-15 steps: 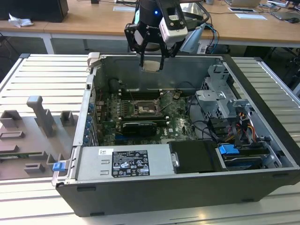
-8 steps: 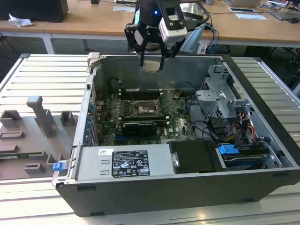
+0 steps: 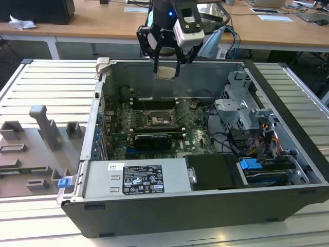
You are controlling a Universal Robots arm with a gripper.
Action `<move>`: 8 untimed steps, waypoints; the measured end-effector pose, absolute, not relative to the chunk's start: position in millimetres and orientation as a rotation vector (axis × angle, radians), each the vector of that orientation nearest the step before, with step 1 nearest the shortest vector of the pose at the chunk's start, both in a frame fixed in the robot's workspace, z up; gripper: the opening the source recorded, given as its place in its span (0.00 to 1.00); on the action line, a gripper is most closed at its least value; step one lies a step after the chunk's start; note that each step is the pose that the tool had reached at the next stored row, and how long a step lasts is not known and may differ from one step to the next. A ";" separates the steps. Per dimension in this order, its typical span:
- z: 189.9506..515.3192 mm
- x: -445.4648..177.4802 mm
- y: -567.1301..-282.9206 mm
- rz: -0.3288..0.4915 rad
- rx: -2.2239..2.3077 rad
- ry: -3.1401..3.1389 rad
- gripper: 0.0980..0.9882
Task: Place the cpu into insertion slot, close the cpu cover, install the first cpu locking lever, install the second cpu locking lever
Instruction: 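Place the cpu into insertion slot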
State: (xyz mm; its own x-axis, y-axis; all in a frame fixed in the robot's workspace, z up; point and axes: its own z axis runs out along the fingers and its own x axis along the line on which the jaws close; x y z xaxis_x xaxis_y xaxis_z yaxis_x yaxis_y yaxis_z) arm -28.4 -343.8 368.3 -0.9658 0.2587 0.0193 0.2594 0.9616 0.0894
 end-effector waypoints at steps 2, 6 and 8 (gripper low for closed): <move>368.3 -28.4 -343.8 -0.143 -0.416 -3.103 0.50; 368.3 -28.4 -343.8 -0.143 -0.426 -3.102 0.50; 368.3 -28.4 -343.8 -0.143 -0.434 -3.101 0.50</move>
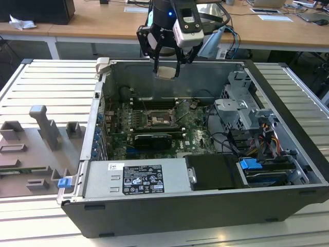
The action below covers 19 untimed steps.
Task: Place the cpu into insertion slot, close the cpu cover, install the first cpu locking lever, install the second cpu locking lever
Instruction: 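Place the cpu into insertion slot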
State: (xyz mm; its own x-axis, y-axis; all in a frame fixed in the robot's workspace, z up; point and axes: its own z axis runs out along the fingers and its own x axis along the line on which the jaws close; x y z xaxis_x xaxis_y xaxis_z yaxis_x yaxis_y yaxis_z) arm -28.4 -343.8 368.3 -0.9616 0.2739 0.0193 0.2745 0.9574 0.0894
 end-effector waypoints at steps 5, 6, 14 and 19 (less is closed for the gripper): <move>368.3 -28.8 -343.8 -0.143 -0.456 -3.099 0.50; 368.2 -29.1 -343.8 -0.143 -0.459 -3.098 0.50; 368.0 -30.2 -343.8 -0.143 -0.495 -3.094 0.50; 367.3 -30.2 -343.8 -0.144 -0.608 -3.077 0.50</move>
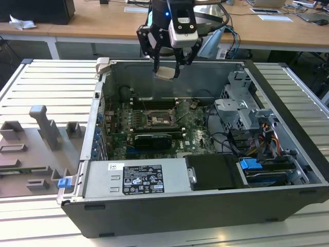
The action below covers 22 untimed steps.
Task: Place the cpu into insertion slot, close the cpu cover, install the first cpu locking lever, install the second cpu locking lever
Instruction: 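Place the cpu into insertion slot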
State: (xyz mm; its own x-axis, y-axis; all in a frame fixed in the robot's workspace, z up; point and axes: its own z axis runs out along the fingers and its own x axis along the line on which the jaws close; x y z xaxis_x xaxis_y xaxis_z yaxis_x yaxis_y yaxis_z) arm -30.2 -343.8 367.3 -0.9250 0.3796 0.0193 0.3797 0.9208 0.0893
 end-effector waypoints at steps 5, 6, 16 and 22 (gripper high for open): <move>367.0 -30.3 -343.8 -0.144 -0.694 -3.062 0.50; 367.0 -30.3 -343.8 -0.144 -0.705 -3.059 0.50; 366.6 -30.3 -343.8 -0.144 -0.829 -3.032 0.50; 366.1 -30.2 -343.8 -0.144 -0.918 -3.009 0.50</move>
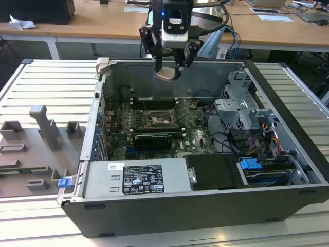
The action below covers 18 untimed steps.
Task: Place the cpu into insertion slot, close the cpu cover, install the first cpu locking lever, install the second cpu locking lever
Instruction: 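Place the cpu into insertion slot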
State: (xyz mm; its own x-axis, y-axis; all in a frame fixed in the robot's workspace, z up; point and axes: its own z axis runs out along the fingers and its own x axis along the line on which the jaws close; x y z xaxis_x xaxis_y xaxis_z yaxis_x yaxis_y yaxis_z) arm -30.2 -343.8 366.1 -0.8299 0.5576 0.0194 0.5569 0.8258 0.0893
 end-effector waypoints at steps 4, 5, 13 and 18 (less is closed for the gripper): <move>364.5 -30.2 -343.8 0.142 0.937 2.987 0.50; 363.6 -30.3 -343.8 0.142 0.938 2.987 0.50; 360.5 -30.2 -343.8 0.141 0.954 2.982 0.50; 360.1 -30.2 -343.8 0.141 0.981 2.972 0.50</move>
State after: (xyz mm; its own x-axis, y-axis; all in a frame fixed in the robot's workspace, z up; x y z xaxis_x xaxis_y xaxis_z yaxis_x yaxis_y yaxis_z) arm -30.2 -343.8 360.1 -0.8038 0.5945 0.0201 0.5937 0.7998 0.0882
